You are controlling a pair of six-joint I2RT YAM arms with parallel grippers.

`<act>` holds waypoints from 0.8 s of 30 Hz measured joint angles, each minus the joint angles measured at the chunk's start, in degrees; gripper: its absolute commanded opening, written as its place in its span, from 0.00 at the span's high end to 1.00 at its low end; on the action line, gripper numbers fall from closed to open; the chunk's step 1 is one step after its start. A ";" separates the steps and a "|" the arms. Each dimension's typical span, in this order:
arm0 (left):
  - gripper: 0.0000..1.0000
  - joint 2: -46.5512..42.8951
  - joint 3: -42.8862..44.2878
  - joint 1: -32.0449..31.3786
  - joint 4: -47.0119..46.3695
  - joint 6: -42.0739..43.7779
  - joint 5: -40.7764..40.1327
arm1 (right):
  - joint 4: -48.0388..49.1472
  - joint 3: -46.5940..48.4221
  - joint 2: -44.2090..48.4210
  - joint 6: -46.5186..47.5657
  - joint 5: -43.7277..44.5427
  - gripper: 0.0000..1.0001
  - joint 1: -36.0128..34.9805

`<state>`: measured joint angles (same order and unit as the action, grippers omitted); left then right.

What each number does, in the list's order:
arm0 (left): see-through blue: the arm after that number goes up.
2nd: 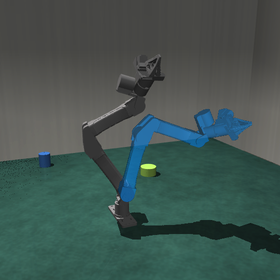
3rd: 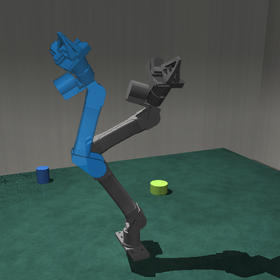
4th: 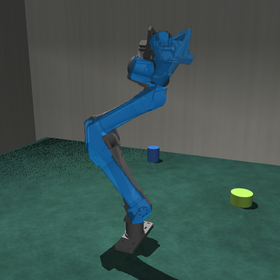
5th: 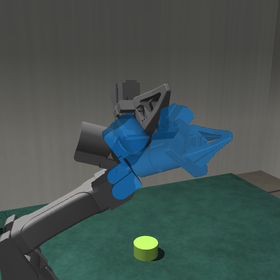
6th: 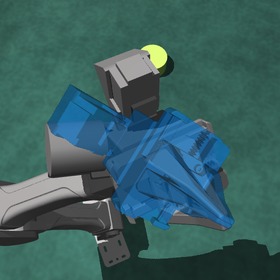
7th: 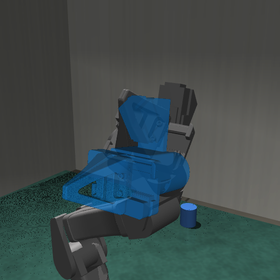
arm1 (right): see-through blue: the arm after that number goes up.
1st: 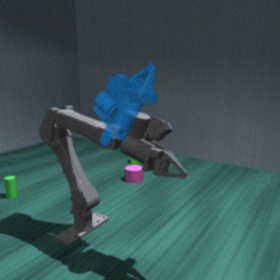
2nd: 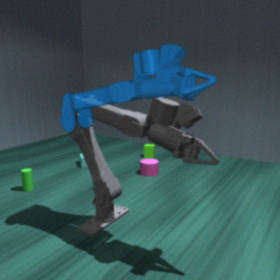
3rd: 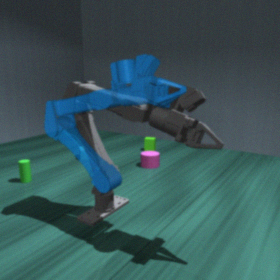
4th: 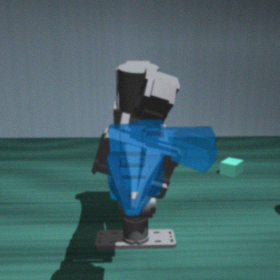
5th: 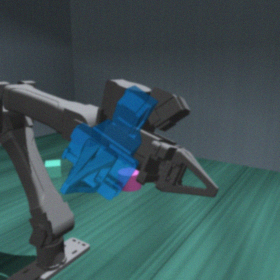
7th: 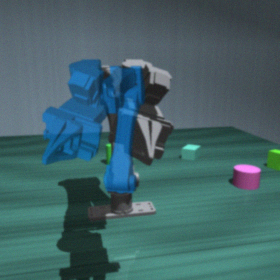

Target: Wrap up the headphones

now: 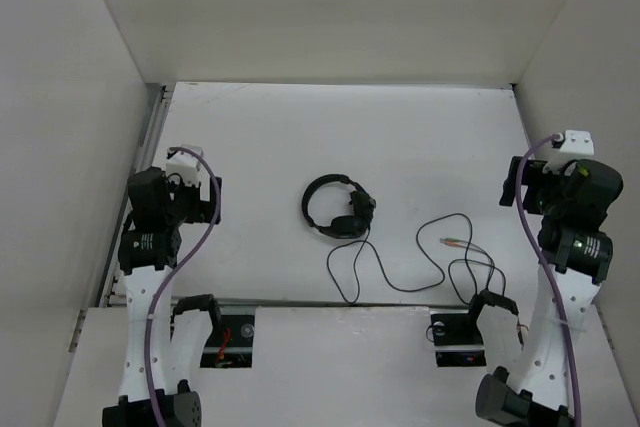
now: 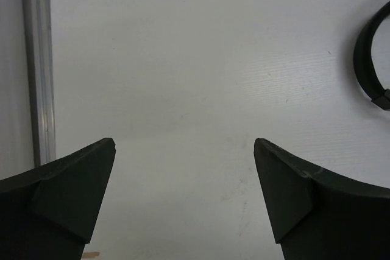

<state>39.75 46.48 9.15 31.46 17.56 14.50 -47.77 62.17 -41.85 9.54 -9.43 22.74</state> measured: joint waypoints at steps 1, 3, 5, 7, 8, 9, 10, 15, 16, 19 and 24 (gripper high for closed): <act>0.00 0.35 -0.20 -0.79 -0.07 -0.31 0.02 | 0.00 -0.35 0.76 0.00 0.02 0.00 0.00; 0.00 1.16 -0.66 -2.47 -0.59 -1.18 -0.07 | 0.17 -0.96 2.21 0.09 0.02 0.00 0.00; 0.00 2.14 -1.16 -3.98 -1.05 -2.12 -0.26 | 0.35 -1.88 3.54 0.50 -0.07 0.00 0.00; 0.00 3.43 -1.88 -5.42 -1.95 -3.43 -0.59 | 0.92 -3.17 4.92 1.03 -0.07 0.00 0.00; 0.00 4.17 -2.36 -6.32 -2.34 -4.17 -0.92 | 1.29 -3.89 5.77 1.20 -0.07 0.00 0.00; 0.00 4.79 -2.95 -7.37 -2.78 -4.74 -1.16 | 1.97 -4.68 6.84 1.33 -0.07 0.00 0.00; 0.00 5.44 -3.58 -8.76 -3.15 -5.40 -1.42 | 2.93 -5.68 8.09 1.53 -0.07 0.00 0.00; 0.00 9.05 -5.01 -19.04 -4.59 -8.13 -2.73 | 9.20 -10.19 13.64 1.99 0.00 0.00 -1.49; 0.00 10.14 -5.01 -21.31 -5.03 -8.74 -3.04 | 10.88 -10.49 13.38 1.64 0.00 0.00 -2.19; 0.00 13.53 -4.98 -26.69 -5.70 -10.21 -4.22 | 16.79 -11.78 9.94 -1.62 -1.36 0.00 -3.32; 0.01 21.51 -2.84 -29.77 -6.88 -12.22 -6.25 | 25.55 -19.56 3.13 -6.38 -7.26 0.00 -3.85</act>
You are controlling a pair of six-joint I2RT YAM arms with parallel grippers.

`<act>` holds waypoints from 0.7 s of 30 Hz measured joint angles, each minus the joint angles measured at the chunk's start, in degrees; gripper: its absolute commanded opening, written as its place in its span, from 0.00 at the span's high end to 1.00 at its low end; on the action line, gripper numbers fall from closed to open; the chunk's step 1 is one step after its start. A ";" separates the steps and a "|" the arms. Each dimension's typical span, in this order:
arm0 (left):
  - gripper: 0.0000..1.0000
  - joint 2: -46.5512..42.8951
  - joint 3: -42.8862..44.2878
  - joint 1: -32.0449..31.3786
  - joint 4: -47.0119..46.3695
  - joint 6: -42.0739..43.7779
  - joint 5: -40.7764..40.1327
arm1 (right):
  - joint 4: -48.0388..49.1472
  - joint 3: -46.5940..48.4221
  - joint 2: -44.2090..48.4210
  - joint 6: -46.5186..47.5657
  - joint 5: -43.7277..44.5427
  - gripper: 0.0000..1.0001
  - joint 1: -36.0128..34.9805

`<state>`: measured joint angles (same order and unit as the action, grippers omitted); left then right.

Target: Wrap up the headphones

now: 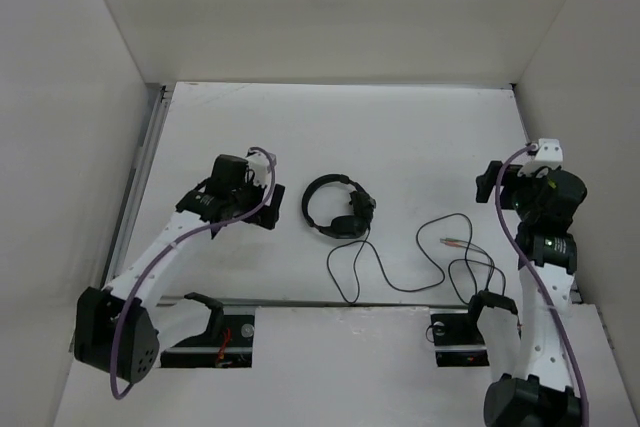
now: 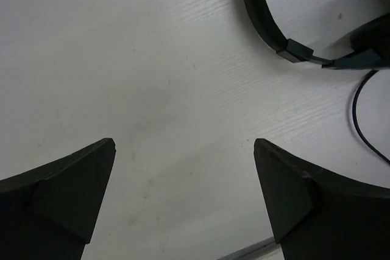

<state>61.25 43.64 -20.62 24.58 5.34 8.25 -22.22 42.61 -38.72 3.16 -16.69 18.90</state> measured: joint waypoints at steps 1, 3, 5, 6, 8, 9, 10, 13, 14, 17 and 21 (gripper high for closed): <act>0.01 1.73 0.63 -0.02 -0.66 -0.48 -0.26 | 1.01 -1.95 -0.22 -0.22 -0.55 0.00 -0.70; 0.02 4.90 1.66 -0.17 -2.60 -1.46 -0.85 | 2.82 -5.20 -0.22 0.02 -1.11 0.00 -3.45; 0.02 7.28 1.86 -0.96 -4.74 -2.51 -1.38 | 3.89 -7.13 -0.13 0.72 -1.16 0.00 -6.99; 0.02 8.26 1.86 -1.70 -5.64 -3.04 -1.51 | 4.31 -7.56 0.02 1.07 -1.14 0.00 -8.31; 0.04 10.16 1.86 -3.58 -7.76 -3.87 -1.84 | 5.29 -7.96 0.44 1.62 -1.14 0.00 -9.92; 0.05 11.28 1.86 -4.52 -8.94 -4.22 -1.90 | 6.08 -7.96 0.46 1.73 -1.16 0.00 -9.94; 0.06 13.49 2.19 -5.86 -10.47 -4.87 -2.10 | 6.88 -7.91 0.39 1.66 -1.20 0.00 -9.46; 0.08 17.81 3.43 -7.34 -12.48 -6.10 -2.25 | 7.76 -7.82 -0.48 1.53 -1.11 0.00 -7.65; 0.09 19.45 4.09 -7.58 -13.31 -6.51 -2.29 | 7.78 -7.82 -0.87 1.55 -1.03 0.00 -7.50; 0.12 24.17 6.54 -7.72 -15.63 -7.45 -2.51 | 7.76 -7.85 -1.44 1.51 -1.44 0.00 -7.61; 0.16 30.29 10.97 -7.76 -17.46 -8.50 -2.67 | 7.76 -7.85 -0.68 1.51 -1.77 0.00 -6.99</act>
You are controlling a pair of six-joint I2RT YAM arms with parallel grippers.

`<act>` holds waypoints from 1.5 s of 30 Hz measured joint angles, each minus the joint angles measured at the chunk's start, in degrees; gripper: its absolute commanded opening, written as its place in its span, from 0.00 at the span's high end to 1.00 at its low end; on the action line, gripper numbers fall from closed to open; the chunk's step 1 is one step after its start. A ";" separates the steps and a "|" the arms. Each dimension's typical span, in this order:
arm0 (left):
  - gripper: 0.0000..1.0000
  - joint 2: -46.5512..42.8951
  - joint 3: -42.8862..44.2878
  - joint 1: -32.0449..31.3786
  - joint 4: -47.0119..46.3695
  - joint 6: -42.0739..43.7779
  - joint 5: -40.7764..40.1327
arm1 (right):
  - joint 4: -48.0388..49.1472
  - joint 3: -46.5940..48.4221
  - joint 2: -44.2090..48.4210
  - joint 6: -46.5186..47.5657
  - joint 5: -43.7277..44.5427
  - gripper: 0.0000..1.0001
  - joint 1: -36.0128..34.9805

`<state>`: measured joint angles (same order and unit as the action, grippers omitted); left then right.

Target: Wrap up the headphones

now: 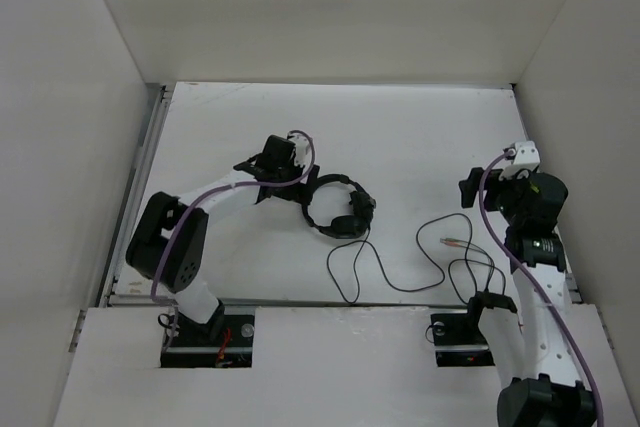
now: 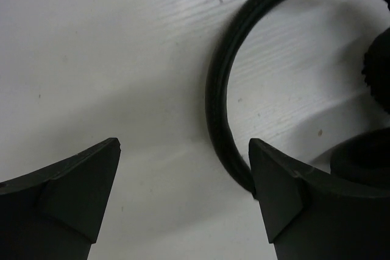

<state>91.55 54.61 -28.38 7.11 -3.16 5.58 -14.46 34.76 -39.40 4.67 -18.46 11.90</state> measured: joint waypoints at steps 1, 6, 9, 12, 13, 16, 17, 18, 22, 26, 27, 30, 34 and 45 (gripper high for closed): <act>0.18 1.53 1.27 -0.07 -0.35 -0.24 -0.02 | 0.02 0.00 0.42 0.00 -0.07 0.00 0.11; 0.30 8.44 6.91 -1.92 -1.62 -0.26 -0.20 | 0.15 -0.04 2.12 -0.07 -0.48 0.00 0.63; 0.35 12.22 9.11 -3.63 -2.34 0.72 -0.24 | 0.39 -0.07 2.40 -0.22 -0.63 0.00 0.85; 0.40 14.49 9.60 -5.07 -3.56 3.15 -0.79 | 0.90 -0.11 2.56 -0.28 -0.66 0.00 1.09; 0.42 14.84 9.81 -5.42 -3.96 4.00 -0.72 | 1.14 -0.11 2.69 -0.44 -0.79 0.00 1.29; 0.49 15.87 10.47 -6.27 -5.11 6.51 -1.27 | 1.86 -0.11 3.28 -0.66 -0.85 0.00 2.08; 0.50 16.11 10.64 -6.49 -5.31 7.45 -1.42 | 2.03 -0.11 3.45 -0.68 -0.85 0.00 2.23; 0.55 16.33 10.75 -6.62 -5.62 8.31 -1.40 | 2.23 -0.11 3.61 -0.72 -0.85 0.00 2.38; 0.70 16.72 10.78 -7.13 -6.69 11.21 -1.11 | 3.06 -0.11 3.85 -1.18 -0.87 0.00 2.40; 0.88 16.94 10.60 -7.96 -7.76 13.97 -0.92 | 4.33 -0.33 3.78 -1.73 -0.87 0.00 2.40; 0.92 16.94 10.54 -8.07 -7.87 14.51 -0.90 | 4.81 -0.50 3.78 -1.88 -0.87 0.00 2.40; 1.00 16.90 10.16 -8.41 -8.33 15.52 -0.70 | 5.53 -1.01 3.74 -2.19 -0.87 0.00 2.40; 1.00 16.52 9.46 -8.66 -9.25 15.56 -1.01 | 6.05 -1.14 3.74 -2.64 -0.92 0.00 2.40; 1.00 12.92 15.85 -8.41 1.51 11.87 -3.04 | 7.67 -1.05 3.15 -2.34 -2.84 0.00 -3.52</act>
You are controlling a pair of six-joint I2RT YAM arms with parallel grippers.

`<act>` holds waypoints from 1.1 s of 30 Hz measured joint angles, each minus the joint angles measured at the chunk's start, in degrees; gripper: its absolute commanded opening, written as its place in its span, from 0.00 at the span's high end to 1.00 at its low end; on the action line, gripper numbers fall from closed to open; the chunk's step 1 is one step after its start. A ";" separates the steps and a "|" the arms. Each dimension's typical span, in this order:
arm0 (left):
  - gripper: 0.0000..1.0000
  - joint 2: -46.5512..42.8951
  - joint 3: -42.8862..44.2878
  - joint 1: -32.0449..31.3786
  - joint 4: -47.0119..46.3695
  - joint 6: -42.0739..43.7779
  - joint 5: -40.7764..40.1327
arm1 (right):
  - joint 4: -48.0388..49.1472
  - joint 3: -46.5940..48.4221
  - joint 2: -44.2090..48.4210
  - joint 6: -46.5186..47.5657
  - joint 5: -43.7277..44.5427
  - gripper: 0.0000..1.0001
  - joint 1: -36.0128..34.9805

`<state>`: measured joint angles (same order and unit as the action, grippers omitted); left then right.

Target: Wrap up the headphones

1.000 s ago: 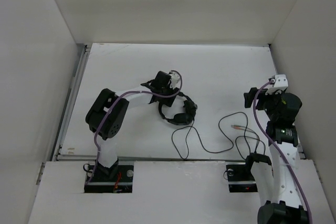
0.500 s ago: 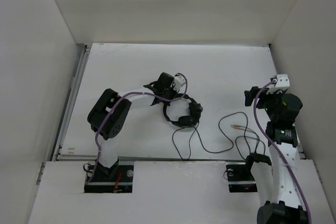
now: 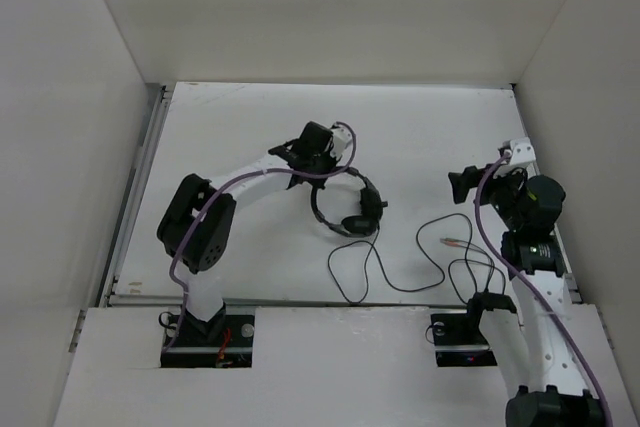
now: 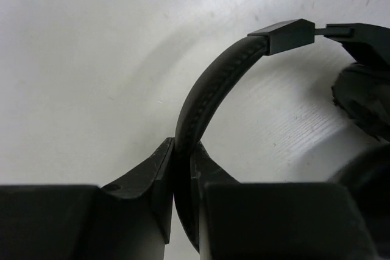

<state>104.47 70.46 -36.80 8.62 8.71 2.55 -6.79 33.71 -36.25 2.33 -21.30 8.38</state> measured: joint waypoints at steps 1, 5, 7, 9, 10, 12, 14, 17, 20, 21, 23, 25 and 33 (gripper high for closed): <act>1.00 -0.46 2.36 0.46 1.68 -0.17 -0.09 | 0.66 0.17 -0.55 0.28 -0.33 0.00 -1.70; 1.00 -3.54 11.13 2.99 6.05 -1.31 0.02 | 2.54 2.12 -3.85 0.90 -1.03 0.00 -7.52; 1.00 -5.95 14.69 4.22 7.45 -1.70 0.02 | 3.91 3.50 -5.64 0.94 -1.16 0.00 -10.58; 1.00 -8.50 17.46 5.55 8.94 -1.90 -0.02 | 5.20 5.16 -7.34 0.85 -1.22 0.00 -13.66; 1.00 -9.77 18.73 6.21 9.77 -2.12 0.00 | 6.03 6.14 -8.37 0.79 -1.25 0.00 -15.41; 1.00 -11.87 20.72 7.37 11.08 -2.40 -0.02 | 8.04 8.28 -10.60 0.42 -1.29 0.00 -19.06; 1.00 -13.42 22.43 8.57 12.44 -2.60 -0.02 | 10.10 10.38 -13.07 0.11 -1.25 0.00 -22.75; 1.00 -14.34 24.98 10.54 14.19 -2.71 0.00 | 13.35 13.49 -17.55 -0.26 -1.25 0.00 -28.41; 1.00 -14.32 27.26 12.52 15.61 -2.69 0.02 | 15.45 16.50 -22.08 -0.42 -1.18 0.00 -33.57; 1.00 -14.32 28.02 13.25 16.35 -2.71 0.00 | 16.13 17.59 -23.61 -0.44 -1.16 0.00 -35.32; 1.00 -14.25 29.86 14.95 17.14 -2.78 0.02 | 17.22 19.39 -26.21 -0.44 -1.11 0.00 -38.07; 1.00 -14.21 31.76 16.37 17.53 -2.99 0.00 | 18.49 21.00 -28.57 -0.55 -0.90 0.00 -40.59; 1.00 -13.84 40.26 19.82 18.27 -6.23 0.85 | 24.26 21.73 -35.10 -0.20 1.55 0.00 -46.03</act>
<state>90.63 110.72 -16.97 26.89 2.48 3.40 17.47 55.44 -71.35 2.13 -19.75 -37.65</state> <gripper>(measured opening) 0.097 0.999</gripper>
